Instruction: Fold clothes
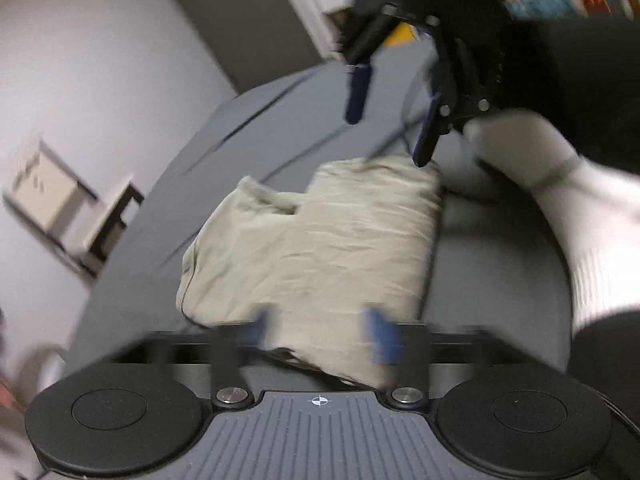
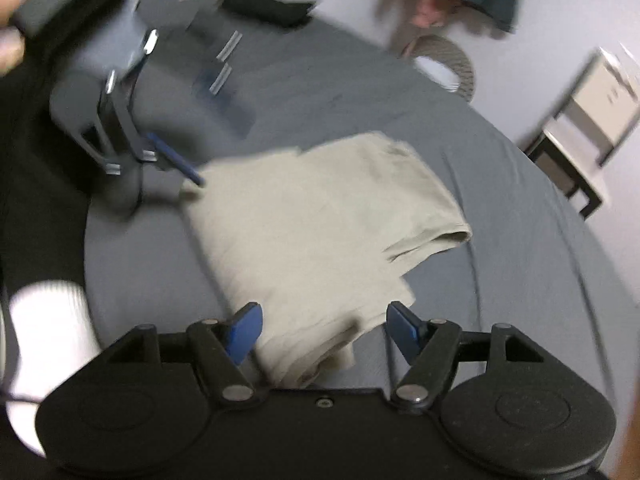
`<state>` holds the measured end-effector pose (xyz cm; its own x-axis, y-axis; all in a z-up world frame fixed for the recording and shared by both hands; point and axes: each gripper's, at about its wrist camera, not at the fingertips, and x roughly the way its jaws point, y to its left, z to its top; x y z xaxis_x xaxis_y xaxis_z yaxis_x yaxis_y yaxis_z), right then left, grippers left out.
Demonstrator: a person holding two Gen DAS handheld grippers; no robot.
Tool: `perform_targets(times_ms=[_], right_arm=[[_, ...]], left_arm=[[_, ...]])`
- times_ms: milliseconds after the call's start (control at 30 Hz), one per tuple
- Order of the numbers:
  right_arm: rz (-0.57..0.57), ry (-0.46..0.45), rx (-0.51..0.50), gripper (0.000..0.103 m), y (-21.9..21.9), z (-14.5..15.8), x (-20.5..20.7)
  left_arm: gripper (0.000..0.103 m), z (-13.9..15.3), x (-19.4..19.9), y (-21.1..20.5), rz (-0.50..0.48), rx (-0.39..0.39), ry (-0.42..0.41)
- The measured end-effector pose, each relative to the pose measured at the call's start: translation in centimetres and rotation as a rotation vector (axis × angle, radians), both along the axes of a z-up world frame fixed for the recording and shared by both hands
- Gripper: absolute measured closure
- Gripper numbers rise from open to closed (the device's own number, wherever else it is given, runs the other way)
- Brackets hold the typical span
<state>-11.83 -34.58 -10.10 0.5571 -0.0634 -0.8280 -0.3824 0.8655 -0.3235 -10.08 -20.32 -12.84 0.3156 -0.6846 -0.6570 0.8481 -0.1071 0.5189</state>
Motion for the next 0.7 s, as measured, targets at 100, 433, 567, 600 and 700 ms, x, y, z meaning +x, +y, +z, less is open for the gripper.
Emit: perform_targets(times_ms=[100, 433, 567, 600, 700], right_arm=[[0.095, 0.020, -0.198, 0.036, 3.3, -2.0, -0.7], [0.284, -0.009, -0.514, 0.036, 7.4, -6.4, -2.8], [0.285, -0.016, -0.550, 0.036, 7.9, -7.3, -2.9], [0.279, -0.016, -0.551, 0.036, 7.9, -7.4, -2.8], [0.274, -0.029, -0.572, 0.035, 7.9, -7.8, -2.7]], left_arm=[[0.004, -0.6, -2.3, -0.4, -0.094, 0.056, -0.122], [0.007, -6.0, -6.2, -2.4, -0.256, 0.258, -0.530], [0.033, -7.7, -6.5, -2.4, -0.273, 0.294, -0.598], [0.035, -8.0, -6.6, -2.4, -0.269, 0.295, -0.604], [0.045, -8.5, -7.1, -2.3, -0.238, 0.286, -0.611]])
